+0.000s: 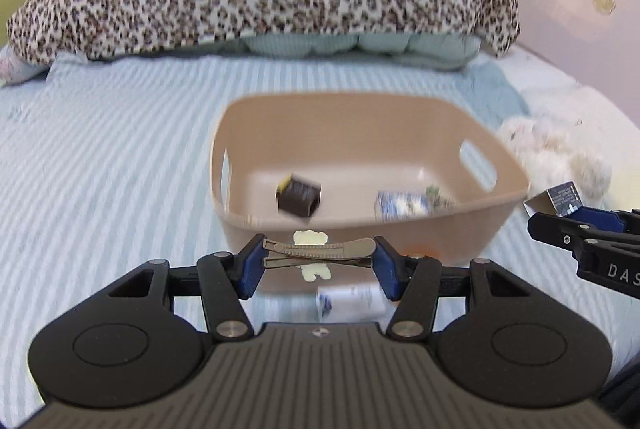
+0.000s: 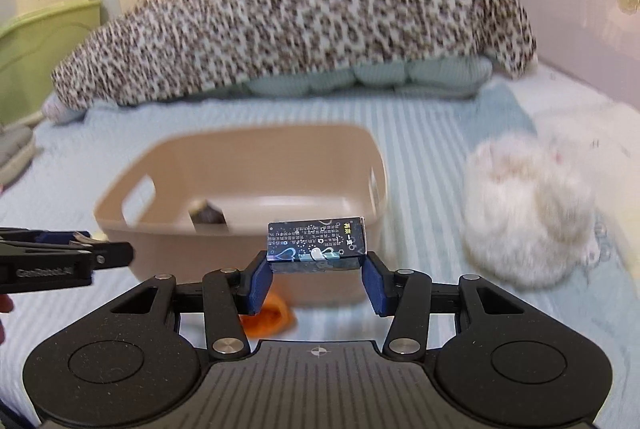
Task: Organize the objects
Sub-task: 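Drop beige hair clip with left tool while right tool drops small dark box in basket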
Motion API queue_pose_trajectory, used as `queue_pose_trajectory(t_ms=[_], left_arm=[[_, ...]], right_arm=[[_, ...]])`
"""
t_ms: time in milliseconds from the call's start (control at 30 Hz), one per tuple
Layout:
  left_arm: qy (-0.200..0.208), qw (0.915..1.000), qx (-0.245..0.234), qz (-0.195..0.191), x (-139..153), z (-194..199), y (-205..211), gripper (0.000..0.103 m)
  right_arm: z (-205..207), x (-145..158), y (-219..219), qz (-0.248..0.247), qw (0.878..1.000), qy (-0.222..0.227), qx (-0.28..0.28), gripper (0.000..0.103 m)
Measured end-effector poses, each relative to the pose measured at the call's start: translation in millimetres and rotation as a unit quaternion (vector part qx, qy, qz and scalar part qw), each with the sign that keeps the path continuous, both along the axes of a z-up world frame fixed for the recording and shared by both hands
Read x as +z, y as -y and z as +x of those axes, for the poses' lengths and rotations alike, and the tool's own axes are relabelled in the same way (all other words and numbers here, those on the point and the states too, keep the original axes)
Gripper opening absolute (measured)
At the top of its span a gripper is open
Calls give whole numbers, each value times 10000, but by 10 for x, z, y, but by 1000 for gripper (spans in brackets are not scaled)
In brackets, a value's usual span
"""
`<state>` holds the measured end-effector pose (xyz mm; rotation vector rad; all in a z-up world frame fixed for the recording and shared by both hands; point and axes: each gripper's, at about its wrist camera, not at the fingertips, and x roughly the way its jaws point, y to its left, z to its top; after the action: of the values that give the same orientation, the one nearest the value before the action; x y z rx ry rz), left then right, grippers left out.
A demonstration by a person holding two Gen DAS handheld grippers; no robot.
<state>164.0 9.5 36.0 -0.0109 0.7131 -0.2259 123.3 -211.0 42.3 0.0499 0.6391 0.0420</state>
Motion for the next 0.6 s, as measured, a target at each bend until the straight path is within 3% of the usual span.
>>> queue_pose_trajectory(t_ms=[167,333,600], left_arm=[[498,9984,90,259,216,188,112,58],[681,9968,135,387,298,456,222,58],[403,9953,173,861,37,931,451,58]], right_arm=[[176,216,-74,20,9994,330,51,45],[425,250,-128,-34,9990,437,93,45],[904,92,-231,-180,9993,316,112,45]])
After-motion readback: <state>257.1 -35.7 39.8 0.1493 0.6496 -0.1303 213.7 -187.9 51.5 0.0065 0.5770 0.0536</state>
